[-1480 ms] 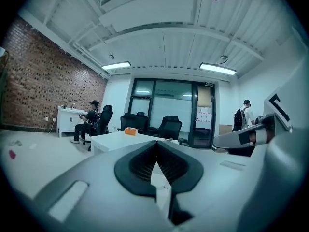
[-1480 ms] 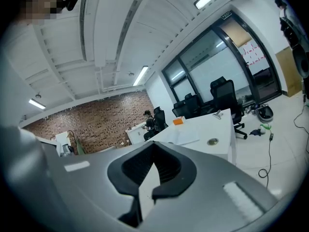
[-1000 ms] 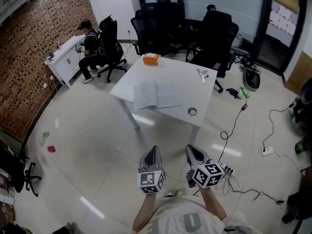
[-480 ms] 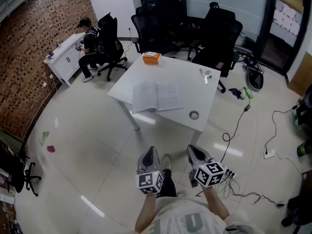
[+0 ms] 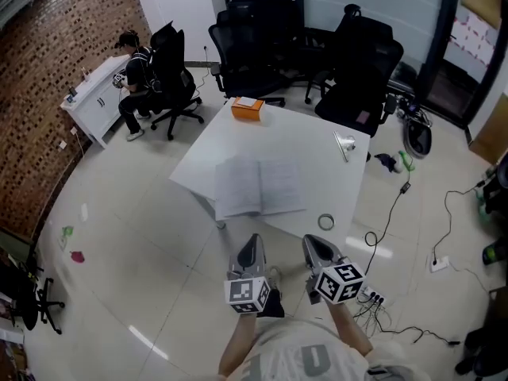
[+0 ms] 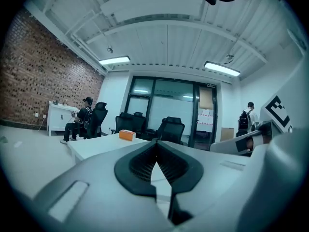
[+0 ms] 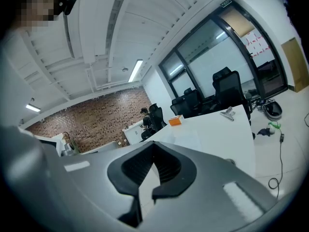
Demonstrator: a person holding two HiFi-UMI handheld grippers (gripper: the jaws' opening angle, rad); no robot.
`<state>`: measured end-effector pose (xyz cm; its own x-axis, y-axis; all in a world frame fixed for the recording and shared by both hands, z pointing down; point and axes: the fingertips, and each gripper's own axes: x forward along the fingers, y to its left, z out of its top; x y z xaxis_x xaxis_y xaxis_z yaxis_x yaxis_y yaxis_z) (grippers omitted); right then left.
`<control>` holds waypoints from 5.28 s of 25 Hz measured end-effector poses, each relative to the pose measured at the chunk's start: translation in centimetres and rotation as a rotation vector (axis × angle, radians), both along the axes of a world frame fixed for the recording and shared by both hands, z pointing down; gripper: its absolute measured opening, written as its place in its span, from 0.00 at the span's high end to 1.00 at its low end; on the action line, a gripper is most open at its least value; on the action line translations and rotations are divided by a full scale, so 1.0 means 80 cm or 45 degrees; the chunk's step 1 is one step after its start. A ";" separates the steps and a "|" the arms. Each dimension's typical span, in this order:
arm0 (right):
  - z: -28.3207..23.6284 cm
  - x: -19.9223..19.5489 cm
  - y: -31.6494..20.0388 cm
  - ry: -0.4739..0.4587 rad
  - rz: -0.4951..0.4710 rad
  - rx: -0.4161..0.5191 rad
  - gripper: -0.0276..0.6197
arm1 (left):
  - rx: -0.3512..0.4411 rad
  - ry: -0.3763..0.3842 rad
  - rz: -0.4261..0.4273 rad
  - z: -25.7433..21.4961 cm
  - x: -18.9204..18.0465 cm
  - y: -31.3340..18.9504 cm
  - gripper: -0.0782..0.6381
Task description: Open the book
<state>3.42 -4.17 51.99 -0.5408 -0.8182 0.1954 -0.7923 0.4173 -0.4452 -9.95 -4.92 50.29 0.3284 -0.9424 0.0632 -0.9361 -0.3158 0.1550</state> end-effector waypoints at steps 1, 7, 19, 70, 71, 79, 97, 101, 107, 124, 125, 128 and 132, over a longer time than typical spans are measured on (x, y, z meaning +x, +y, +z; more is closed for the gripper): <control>-0.004 -0.004 -0.021 -0.001 0.005 0.001 0.95 | 0.013 0.001 0.017 -0.005 -0.002 -0.021 0.87; -0.022 -0.028 -0.149 -0.021 0.046 0.045 0.95 | 0.112 -0.002 0.105 -0.032 -0.018 -0.144 0.87; 0.020 -0.033 -0.255 0.030 0.056 -0.073 0.95 | 0.012 -0.006 0.186 0.007 0.004 -0.256 0.87; 0.208 0.011 -0.268 0.316 -0.035 -0.577 0.69 | -0.177 -0.094 0.167 0.085 0.041 -0.253 0.87; 0.204 0.009 -0.268 0.316 -0.041 -0.567 0.70 | -0.177 -0.092 0.168 0.086 0.041 -0.252 0.87; 0.202 0.021 -0.276 0.455 0.060 -0.578 0.93 | -0.180 -0.073 0.139 0.086 0.032 -0.251 0.87; 0.135 -0.023 -0.285 0.220 -0.053 -0.497 0.95 | -0.169 -0.186 0.449 0.127 0.090 -0.214 0.69; 0.129 -0.037 -0.291 0.241 -0.096 -0.479 0.95 | -0.273 -0.139 0.556 0.148 0.100 -0.201 0.63; 0.124 -0.053 -0.289 0.235 -0.142 -0.470 0.95 | -0.277 -0.277 0.530 0.170 0.104 -0.200 0.62; 0.082 -0.046 -0.297 0.192 -0.111 -0.357 0.95 | -0.088 -0.411 0.341 0.133 0.096 -0.223 0.87; 0.076 -0.043 -0.298 0.193 -0.094 -0.330 0.95 | -0.082 -0.404 0.330 0.130 0.093 -0.224 0.87; 0.059 -0.029 -0.302 0.185 -0.028 -0.254 0.95 | -0.066 -0.383 0.263 0.119 0.075 -0.232 0.87; 0.089 -0.012 -0.301 0.211 0.006 -0.298 0.95 | -0.047 -0.349 0.122 0.103 0.037 -0.241 0.87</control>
<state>2.43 -28.25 59.12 -0.4822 -0.7426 0.4648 -0.8639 0.3149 -0.3930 -7.02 -24.21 58.50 0.3819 -0.9032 0.1958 -0.9107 -0.4038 -0.0868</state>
